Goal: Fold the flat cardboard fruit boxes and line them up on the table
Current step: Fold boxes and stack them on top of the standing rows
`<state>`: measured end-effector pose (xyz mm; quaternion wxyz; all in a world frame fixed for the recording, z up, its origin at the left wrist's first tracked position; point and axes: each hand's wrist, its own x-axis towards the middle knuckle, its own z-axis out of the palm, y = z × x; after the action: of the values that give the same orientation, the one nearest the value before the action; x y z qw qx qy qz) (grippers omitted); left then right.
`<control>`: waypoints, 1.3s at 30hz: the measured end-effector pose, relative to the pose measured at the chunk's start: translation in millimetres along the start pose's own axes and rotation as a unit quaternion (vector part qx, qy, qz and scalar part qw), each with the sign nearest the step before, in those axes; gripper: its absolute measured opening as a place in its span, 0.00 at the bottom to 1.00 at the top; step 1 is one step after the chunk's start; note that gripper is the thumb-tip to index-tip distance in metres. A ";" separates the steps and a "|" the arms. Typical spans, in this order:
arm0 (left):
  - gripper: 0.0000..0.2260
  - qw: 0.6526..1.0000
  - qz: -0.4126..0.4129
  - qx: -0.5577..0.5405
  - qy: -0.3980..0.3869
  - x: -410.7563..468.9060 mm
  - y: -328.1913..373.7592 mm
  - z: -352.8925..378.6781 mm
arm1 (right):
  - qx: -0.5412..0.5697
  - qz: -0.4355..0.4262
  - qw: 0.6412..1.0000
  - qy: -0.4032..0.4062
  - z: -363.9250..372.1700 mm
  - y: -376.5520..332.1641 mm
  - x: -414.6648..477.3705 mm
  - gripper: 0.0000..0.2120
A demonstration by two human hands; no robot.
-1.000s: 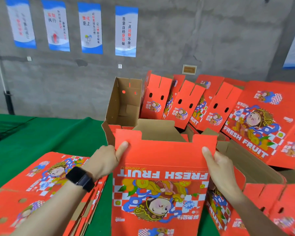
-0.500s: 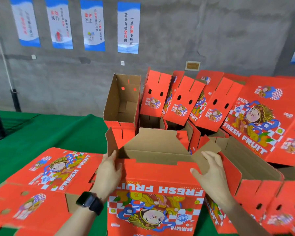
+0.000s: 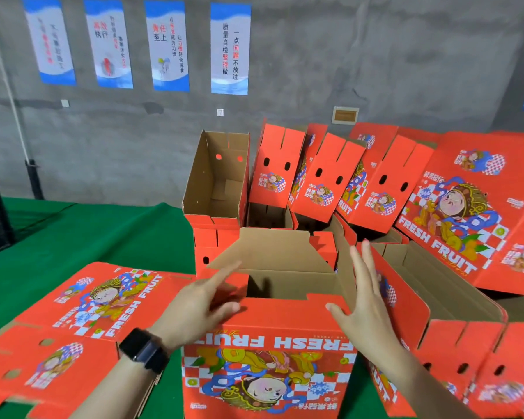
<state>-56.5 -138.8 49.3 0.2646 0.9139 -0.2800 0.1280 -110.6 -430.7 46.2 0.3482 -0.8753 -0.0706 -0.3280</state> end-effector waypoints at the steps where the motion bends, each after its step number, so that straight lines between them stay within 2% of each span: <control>1: 0.20 1.000 -0.015 0.025 0.003 5.8 0.4 -1.4 | 0.008 0.011 1.000 -0.008 0.6 1.4 0.1 0.56; 4: 0.17 0.998 -0.055 0.033 0.020 29.8 3.4 -4.9 | 0.031 0.059 0.997 -0.033 1.0 6.2 -0.8 0.53; 7: 0.32 0.983 -0.075 0.159 -0.061 50.8 4.1 -1.3 | 0.025 0.090 0.994 -0.050 -0.7 14.1 0.0 0.48; 9: 0.39 0.980 -0.100 0.128 -0.118 60.8 1.9 -2.4 | 0.027 0.105 0.992 -0.065 -2.2 18.6 -0.7 0.45; 12: 0.43 0.975 -0.129 0.077 -0.164 73.0 -4.7 -6.2 | 0.012 0.065 0.995 -0.069 -4.4 23.3 -1.4 0.34; 15: 0.40 0.972 -0.140 0.098 -0.161 78.7 -6.9 -4.0 | -0.016 0.001 0.995 -0.096 -3.8 25.7 3.8 0.18; 18: 0.41 0.978 -0.134 0.071 -0.145 78.0 -12.1 1.3 | -0.028 -0.002 0.988 -0.151 -2.4 26.4 12.0 0.08; 23: 0.42 0.993 -0.075 0.013 -0.092 70.9 -20.4 1.6 | -0.048 0.029 0.985 -0.166 -3.7 23.6 37.0 0.10; 26: 0.36 0.998 -0.008 -0.065 -0.009 66.3 -22.0 3.5 | -0.025 0.076 0.985 -0.155 5.9 17.6 54.6 0.06; 29: 0.27 0.990 -0.002 -0.134 0.041 62.4 -20.9 4.0 | 0.034 0.164 0.976 -0.140 11.6 11.4 69.7 0.19; 32: 0.18 0.995 -0.013 -0.094 0.025 61.5 -23.2 1.8 | 0.021 0.181 0.964 -0.195 9.1 14.2 76.0 0.27; 34: 0.20 0.992 -0.058 -0.115 0.009 63.3 -24.9 -1.5 | -0.043 0.135 0.959 -0.247 9.1 20.4 76.3 0.21; 36: 0.15 0.980 -0.108 -0.167 -0.006 65.6 -22.9 -2.7 | -0.062 0.107 0.951 -0.283 8.4 21.2 75.7 0.09; 37: 0.11 0.976 -0.126 -0.175 -0.026 66.8 -21.8 -2.2 | -0.076 0.098 0.945 -0.303 8.2 18.7 76.4 0.09; 38: 0.09 0.977 -0.136 -0.157 -0.058 68.8 -22.2 -1.3 | -0.094 0.088 0.940 -0.317 9.4 18.5 77.6 0.14; 39: 0.11 0.979 -0.135 -0.115 -0.097 70.4 -22.7 0.3 | -0.124 0.084 0.932 -0.329 11.4 18.0 78.5 0.18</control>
<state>13.8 -154.2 66.7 0.3547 0.9146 -0.1917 -0.0310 -37.5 -444.9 78.8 0.2200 -0.9732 -0.0663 0.0024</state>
